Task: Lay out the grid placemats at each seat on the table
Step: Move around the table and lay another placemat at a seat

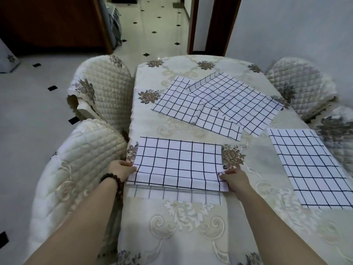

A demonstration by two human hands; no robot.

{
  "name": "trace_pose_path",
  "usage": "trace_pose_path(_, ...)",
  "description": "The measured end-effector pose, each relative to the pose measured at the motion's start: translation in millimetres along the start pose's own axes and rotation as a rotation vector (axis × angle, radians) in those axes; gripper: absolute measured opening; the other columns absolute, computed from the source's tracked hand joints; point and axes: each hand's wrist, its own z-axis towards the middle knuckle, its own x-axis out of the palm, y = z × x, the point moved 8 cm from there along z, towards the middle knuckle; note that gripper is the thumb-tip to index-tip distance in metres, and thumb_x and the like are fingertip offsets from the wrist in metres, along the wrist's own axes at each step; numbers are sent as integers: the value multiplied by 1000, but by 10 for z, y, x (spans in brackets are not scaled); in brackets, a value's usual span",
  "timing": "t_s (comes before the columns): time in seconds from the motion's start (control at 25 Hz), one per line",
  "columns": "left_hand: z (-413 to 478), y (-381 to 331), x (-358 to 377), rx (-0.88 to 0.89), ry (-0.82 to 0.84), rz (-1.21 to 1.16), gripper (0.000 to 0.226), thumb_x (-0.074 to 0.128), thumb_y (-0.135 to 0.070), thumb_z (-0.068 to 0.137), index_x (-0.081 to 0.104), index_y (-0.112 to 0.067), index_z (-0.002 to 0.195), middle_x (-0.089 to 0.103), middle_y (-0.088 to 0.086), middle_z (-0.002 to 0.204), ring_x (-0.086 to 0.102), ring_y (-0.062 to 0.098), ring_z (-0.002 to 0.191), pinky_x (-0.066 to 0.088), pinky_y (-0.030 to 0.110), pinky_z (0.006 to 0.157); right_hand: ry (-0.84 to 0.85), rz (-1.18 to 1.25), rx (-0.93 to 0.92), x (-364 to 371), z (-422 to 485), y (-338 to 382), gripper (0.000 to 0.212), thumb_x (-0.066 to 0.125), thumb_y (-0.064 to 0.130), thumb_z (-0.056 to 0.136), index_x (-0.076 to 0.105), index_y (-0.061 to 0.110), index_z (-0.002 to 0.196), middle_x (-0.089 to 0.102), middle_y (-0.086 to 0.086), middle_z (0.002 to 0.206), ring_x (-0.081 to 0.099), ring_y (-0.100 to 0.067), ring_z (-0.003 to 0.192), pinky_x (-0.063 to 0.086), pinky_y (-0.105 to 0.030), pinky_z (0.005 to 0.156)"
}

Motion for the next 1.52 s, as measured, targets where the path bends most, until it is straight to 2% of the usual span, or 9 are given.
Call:
trace_pose_path(0.2, -141, 133, -1, 30, -6, 129, 18, 79, -14, 72, 68, -10, 86, 68, 12, 96, 60, 20, 75, 47, 27, 78, -10, -237, -70, 42, -145, -60, 31, 73, 17, 76, 50, 15, 56, 56, -8, 62, 52, -24, 66, 35, -30, 60)
trace_pose_path(0.36, -183, 215, -25, 71, -56, 260, 23, 81, -23, 67, 63, -20, 82, 69, 11, 103, 63, 28, 96, 51, 37, 90, -51, -334, -113, 30, -228, -48, 21, 71, 19, 79, 55, 11, 68, 58, -9, 71, 52, -26, 72, 33, -28, 64)
trace_pose_path(0.76, -306, 278, 0, 188, -41, 412, 33, 74, -23, 73, 56, -13, 98, 64, 9, 101, 51, 22, 85, 41, 28, 73, -146, -376, -173, 45, -365, -79, 24, 71, 23, 80, 52, 8, 77, 56, -8, 75, 51, -28, 74, 35, -31, 61)
trace_pose_path(0.96, -462, 150, -73, 206, -178, 500, 29, 61, -31, 79, 54, -11, 98, 57, 12, 101, 54, 32, 99, 46, 40, 82, -311, -453, -195, -11, -471, -37, 39, 69, 30, 81, 52, 3, 103, 56, -21, 103, 56, -39, 95, 39, -37, 69)
trace_pose_path(1.08, -589, -285, 71, 488, -339, 476, 23, 61, -22, 81, 61, -8, 99, 57, 16, 103, 51, 37, 101, 42, 46, 85, -418, -461, -418, 110, -503, 256, 31, 63, 21, 85, 57, -2, 107, 56, -26, 104, 54, -44, 96, 46, -45, 76)
trace_pose_path(1.24, -623, -908, 756, 884, -209, 530, 27, 45, -19, 82, 64, -6, 97, 62, 15, 110, 55, 37, 110, 44, 46, 89, -255, -533, -729, 748, -455, 792, 32, 47, 18, 85, 61, 0, 107, 62, -20, 109, 57, -40, 100, 50, -47, 86)
trace_pose_path(1.32, -500, -1039, 1127, 949, -95, 644, 36, 40, -15, 85, 61, -6, 113, 57, 16, 128, 46, 35, 128, 37, 47, 102, -120, -605, -794, 1100, -360, 974, 46, 32, 23, 88, 58, 1, 119, 59, -19, 125, 53, -37, 118, 44, -47, 101)
trace_pose_path(1.4, -307, -1013, 1420, 909, 12, 784, 44, 33, -15, 95, 42, -9, 138, 33, 9, 152, 19, 27, 145, 15, 45, 115, -4, -713, -834, 1392, -244, 1066, 58, 19, 29, 90, 44, 6, 137, 42, -13, 147, 35, -29, 138, 23, -43, 116)
trace_pose_path(1.52, -113, -900, 1638, 855, 101, 886, 51, 22, -26, 101, 14, -16, 150, 6, 0, 160, -5, 18, 147, -4, 39, 118, 90, -822, -824, 1653, -69, 1032, 52, 22, 25, 99, 19, 14, 150, 14, -2, 160, 9, -18, 148, -1, -36, 119)
